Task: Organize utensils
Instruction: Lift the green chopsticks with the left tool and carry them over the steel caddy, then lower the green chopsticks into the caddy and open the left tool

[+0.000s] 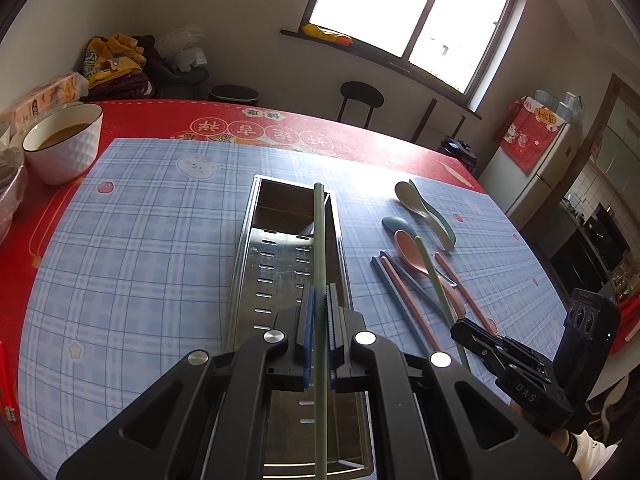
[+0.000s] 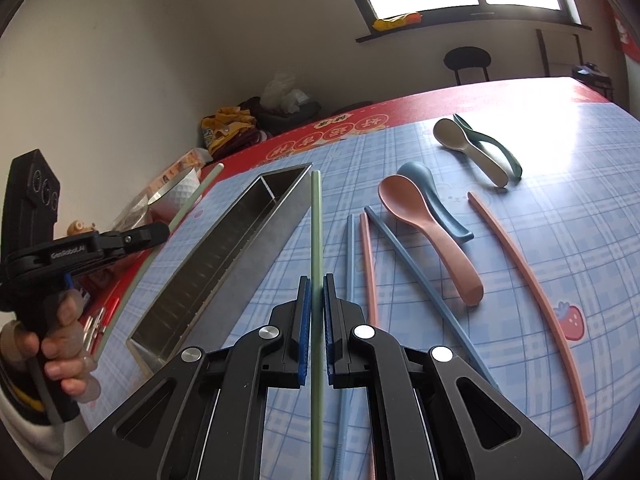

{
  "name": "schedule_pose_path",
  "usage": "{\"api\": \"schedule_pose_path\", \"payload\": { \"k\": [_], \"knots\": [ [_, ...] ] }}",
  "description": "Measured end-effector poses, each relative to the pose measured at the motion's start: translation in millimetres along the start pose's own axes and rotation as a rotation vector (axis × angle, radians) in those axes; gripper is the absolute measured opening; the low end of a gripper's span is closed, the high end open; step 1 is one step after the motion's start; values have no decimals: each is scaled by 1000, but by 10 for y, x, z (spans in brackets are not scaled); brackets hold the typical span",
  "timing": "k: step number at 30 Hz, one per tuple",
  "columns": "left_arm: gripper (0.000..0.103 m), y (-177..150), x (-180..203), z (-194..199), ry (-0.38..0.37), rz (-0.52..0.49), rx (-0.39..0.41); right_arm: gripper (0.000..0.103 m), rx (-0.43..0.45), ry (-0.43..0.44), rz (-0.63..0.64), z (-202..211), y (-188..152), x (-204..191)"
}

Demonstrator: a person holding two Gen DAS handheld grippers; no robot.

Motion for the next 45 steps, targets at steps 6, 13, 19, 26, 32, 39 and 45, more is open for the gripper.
{"api": "schedule_pose_path", "payload": {
  "k": [6,13,19,26,32,39,45],
  "knots": [
    [6,115,-82,-354,7,30,-103,6,-9,10,6,-26,-6,-20],
    [6,164,-105,-630,29,40,-172,6,-13,15,11,-44,-9,-22],
    [6,84,-78,-791,20,45,-227,6,-10,22,-1,-38,-14,-4],
    [6,-60,-33,-903,30,8,-291,6,-11,23,4,-34,-18,-15],
    [6,-91,27,-948,19,-1,-306,6,-9,20,2,-30,-18,-5],
    [6,-71,21,-902,28,-20,-289,6,-10,21,-2,-31,-19,-1],
    [9,52,81,-562,101,-132,-159,6,-18,28,-22,-38,-33,34]
  ]
}}
Point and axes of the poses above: each gripper's, at about its wrist camera, not at the fingertips, and z roughly against the way its jaws point, x to its right, y to its top, the point moved 8 cm from there along -z, roughly the way its jaws point, and after that the axes turned 1 degree about -z, right-handed, at the moved point
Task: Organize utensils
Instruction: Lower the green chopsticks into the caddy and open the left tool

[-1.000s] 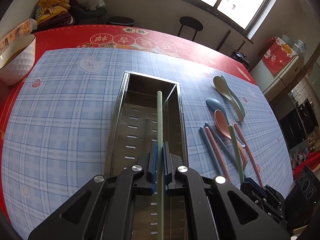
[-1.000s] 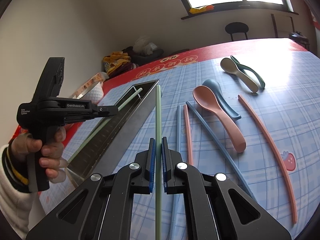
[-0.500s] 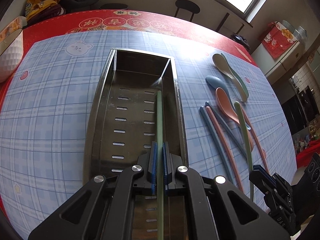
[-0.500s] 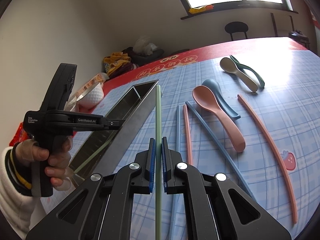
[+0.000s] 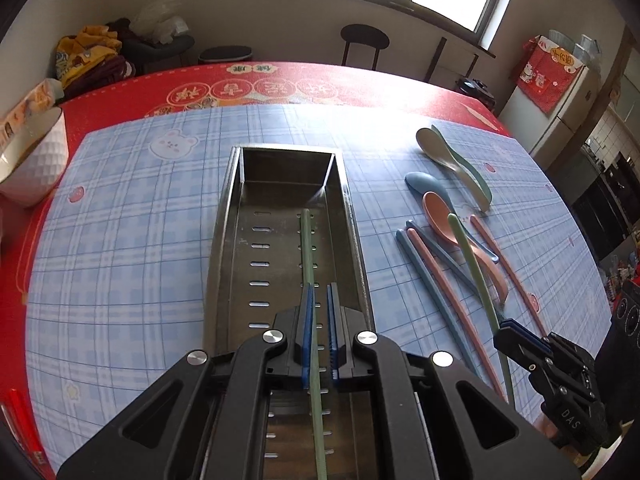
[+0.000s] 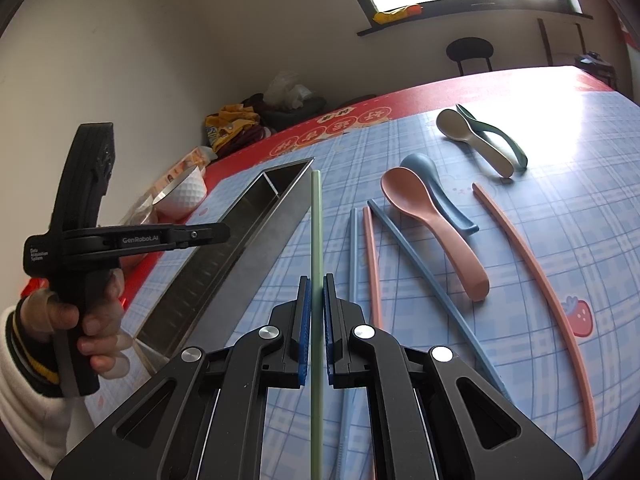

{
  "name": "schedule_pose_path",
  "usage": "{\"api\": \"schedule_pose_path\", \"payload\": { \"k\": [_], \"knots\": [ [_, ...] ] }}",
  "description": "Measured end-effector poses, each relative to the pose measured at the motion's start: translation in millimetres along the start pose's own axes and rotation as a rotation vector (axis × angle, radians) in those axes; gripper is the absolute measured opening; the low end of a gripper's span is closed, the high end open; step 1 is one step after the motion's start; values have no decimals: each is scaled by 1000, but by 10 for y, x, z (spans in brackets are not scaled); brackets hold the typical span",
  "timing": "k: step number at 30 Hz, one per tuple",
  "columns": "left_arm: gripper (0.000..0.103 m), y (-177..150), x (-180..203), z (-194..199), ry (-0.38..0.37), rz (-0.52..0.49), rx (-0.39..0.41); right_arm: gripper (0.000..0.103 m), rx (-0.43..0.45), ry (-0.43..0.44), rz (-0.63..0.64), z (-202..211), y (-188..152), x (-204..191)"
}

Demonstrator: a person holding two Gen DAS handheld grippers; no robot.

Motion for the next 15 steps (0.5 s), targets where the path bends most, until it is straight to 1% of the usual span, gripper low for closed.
{"api": "schedule_pose_path", "payload": {
  "k": [1,2,3,4,5,6,7,10,12,13,15],
  "knots": [
    [11,0,0,81,19,-22,35,6,-2,0,-3,-4,-2,6],
    [18,-7,-1,161,36,-43,71,6,-3,1,-5,-5,-5,8],
    [28,-24,-3,242,53,-62,105,6,-3,0,-7,-3,-8,9],
    [34,-47,-12,320,69,-77,140,6,-5,-1,-9,-5,-9,13],
    [41,-74,-21,389,82,-88,173,6,-7,-2,-11,-10,-9,15],
    [46,-111,-37,458,92,-93,205,6,-10,-3,-14,-16,-9,20],
    [47,-150,-58,519,97,-94,228,6,-12,-7,-17,-24,-8,27],
    [58,-291,-163,679,122,-88,292,6,-22,-15,-30,-56,-2,56],
    [68,-396,-241,772,153,-89,334,6,-28,-20,-39,-67,-6,73],
    [72,-444,-275,808,166,-92,348,6,-31,-22,-45,-74,-6,85],
    [86,-521,-338,882,199,-100,385,6,-38,-30,-59,-91,-1,109]
  ]
}}
Point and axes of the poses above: each gripper's, at about its wrist camera, not at the fingertips, and z roughly against the way its jaws point, x to its right, y to its top, the point moved 8 cm from there along -z, roughly the way its jaws point, and after that the axes turned 1 degree about -z, right-handed, at the moved point
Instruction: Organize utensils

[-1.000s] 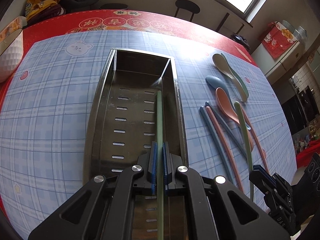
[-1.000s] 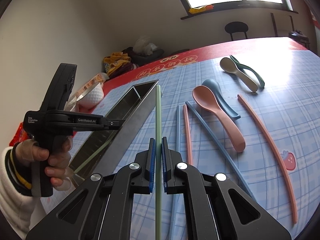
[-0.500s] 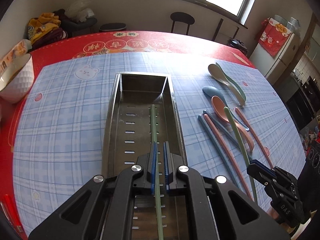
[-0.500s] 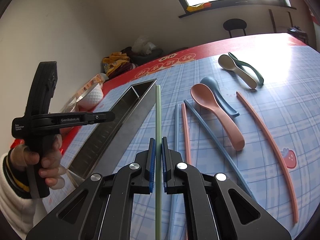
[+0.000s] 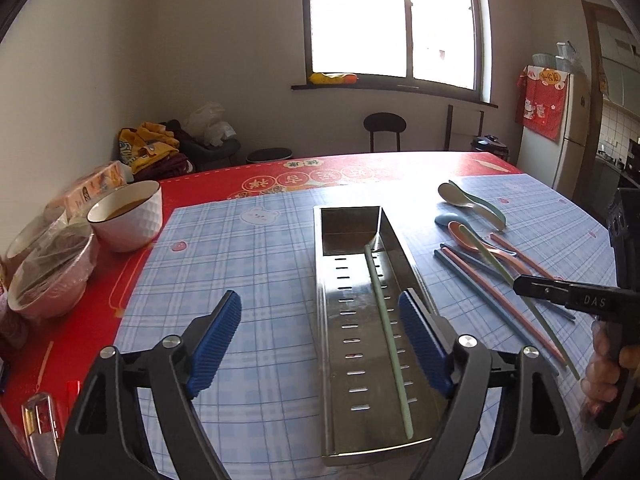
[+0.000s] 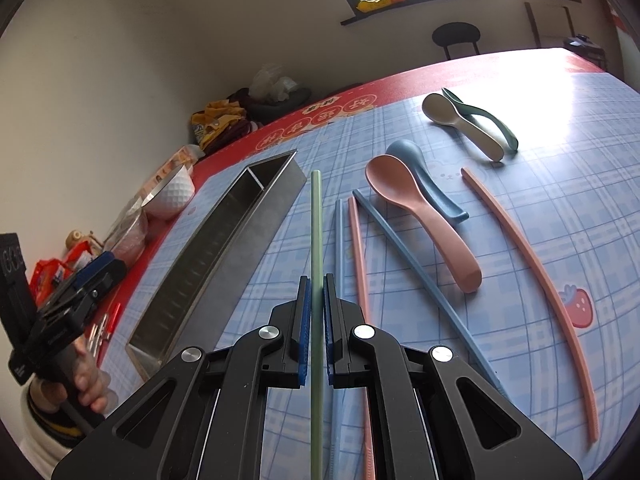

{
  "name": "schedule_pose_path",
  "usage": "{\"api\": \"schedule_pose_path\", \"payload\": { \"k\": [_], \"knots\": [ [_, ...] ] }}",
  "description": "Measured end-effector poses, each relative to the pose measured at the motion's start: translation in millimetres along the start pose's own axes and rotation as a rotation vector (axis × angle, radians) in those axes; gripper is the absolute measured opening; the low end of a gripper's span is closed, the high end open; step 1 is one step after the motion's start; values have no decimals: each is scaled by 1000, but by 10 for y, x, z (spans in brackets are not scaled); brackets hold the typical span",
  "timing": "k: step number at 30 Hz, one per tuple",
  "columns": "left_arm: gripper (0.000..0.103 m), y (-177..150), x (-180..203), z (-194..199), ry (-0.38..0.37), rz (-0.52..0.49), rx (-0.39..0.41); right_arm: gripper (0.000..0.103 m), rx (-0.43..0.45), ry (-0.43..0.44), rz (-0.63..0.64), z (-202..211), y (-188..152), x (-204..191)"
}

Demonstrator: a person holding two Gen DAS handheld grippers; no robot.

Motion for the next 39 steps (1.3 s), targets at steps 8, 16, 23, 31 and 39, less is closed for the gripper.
{"api": "schedule_pose_path", "payload": {
  "k": [8,16,23,31,39],
  "knots": [
    [97,-169,-220,139,75,15,77,6,-27,-52,-49,-5,14,88],
    [97,-185,-296,205,68,40,113,6,-62,-17,-146,-39,202,-124],
    [97,-200,-343,167,102,52,92,6,-106,24,-171,-290,327,-589],
    [97,-209,-416,190,109,85,104,6,-172,0,-246,-770,403,-858],
    [97,-221,-469,164,115,108,87,6,-197,-36,-315,-1036,399,-956]
  ]
}}
Point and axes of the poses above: each gripper's, at about its wrist camera, not at the fingertips, and z roughly against the way its jaws point, x to its right, y to its top, the point moved 8 cm from there along -z, roughly the way its jaws point, and after that the axes turned 1 degree about -z, right-handed, at the moved point
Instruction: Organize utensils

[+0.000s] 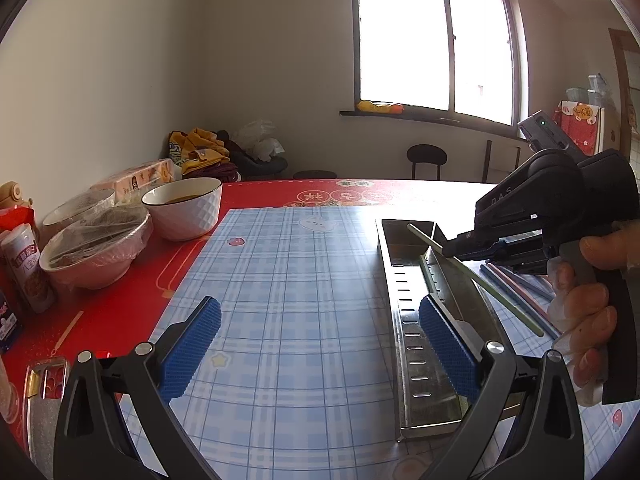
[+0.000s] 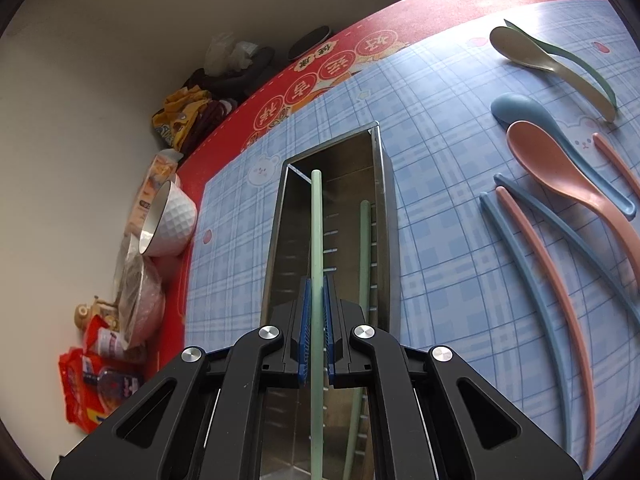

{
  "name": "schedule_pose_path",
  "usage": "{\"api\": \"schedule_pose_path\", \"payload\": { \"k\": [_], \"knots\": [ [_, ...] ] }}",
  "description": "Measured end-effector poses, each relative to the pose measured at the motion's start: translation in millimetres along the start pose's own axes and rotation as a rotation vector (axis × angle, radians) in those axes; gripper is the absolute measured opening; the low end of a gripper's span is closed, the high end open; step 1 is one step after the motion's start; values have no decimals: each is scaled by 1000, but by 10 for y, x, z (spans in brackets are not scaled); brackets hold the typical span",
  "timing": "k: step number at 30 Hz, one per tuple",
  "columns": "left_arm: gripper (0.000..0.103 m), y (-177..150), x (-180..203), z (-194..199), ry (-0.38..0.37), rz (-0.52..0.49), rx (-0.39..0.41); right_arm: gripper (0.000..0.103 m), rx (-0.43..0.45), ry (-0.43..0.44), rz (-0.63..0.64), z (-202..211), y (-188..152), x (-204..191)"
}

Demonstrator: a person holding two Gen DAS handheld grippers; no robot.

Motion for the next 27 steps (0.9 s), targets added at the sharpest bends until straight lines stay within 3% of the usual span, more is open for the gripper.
{"api": "schedule_pose_path", "payload": {
  "k": [12,22,27],
  "knots": [
    [97,-12,-46,-11,5,22,-12,6,-5,-36,-71,-115,-171,37],
    [97,-20,-44,-23,4,23,-19,8,-33,-15,-69,-154,-204,14],
    [97,-19,-57,-37,5,28,-20,8,0,-5,-7,-27,-156,-4]
  ]
}}
Point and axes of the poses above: each gripper's, at about its wrist camera, not at the fingertips, and z roughly against the way its jaws point, x to its right, y to its top, the point moved 8 cm from there along -z, roughly the way its jaws point, and after that the axes turned 1 degree about -z, right-handed, at the moved point
